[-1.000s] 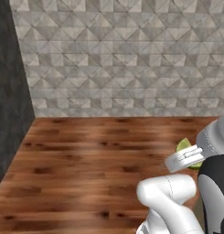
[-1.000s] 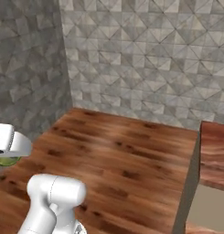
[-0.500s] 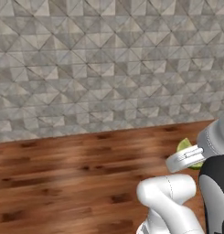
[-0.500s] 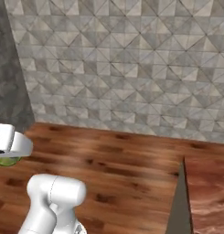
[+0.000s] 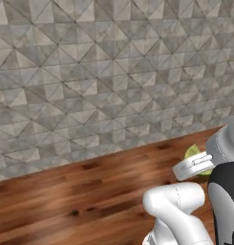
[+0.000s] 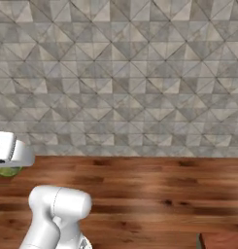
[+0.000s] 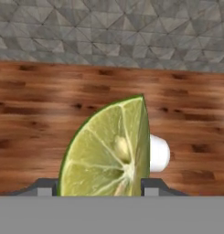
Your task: Gather the squash and lemon wedge from the fridge and place them on a tray on the dining counter. Then gather the steak and chicken drumstick from the fridge and place them on the other tray.
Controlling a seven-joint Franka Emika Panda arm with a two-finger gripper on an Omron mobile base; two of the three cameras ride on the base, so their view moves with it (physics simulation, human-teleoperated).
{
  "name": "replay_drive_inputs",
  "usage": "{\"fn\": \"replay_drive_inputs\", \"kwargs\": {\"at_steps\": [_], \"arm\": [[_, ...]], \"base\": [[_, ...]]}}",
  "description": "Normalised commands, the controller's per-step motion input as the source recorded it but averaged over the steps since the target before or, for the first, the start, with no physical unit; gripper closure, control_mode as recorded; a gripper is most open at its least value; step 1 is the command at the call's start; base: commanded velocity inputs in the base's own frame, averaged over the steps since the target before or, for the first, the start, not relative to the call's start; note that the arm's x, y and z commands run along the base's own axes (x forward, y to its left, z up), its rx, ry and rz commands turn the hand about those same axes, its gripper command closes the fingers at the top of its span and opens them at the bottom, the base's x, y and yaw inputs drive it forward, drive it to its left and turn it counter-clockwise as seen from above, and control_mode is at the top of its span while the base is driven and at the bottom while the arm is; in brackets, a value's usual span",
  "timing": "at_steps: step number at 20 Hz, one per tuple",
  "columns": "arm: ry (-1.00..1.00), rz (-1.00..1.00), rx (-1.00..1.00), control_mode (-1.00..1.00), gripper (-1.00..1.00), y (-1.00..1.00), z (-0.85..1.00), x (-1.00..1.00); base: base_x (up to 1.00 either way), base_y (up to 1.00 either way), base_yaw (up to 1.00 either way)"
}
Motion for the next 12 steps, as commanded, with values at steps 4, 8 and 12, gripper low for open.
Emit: {"fn": "replay_drive_inputs", "kwargs": {"at_steps": [4,8,12], "arm": [[0.0,0.0,0.0,1.0,1.0,0.0,0.0,0.0],[0.0,0.0,0.0,1.0,1.0,0.0,0.0,0.0],[0.0,0.0,0.0,1.0,1.0,0.0,0.0,0.0]], "base": [[0.86,0.02,-0.37],[0.79,0.0,-0.39],[0.68,0.0,-0.41]]}}
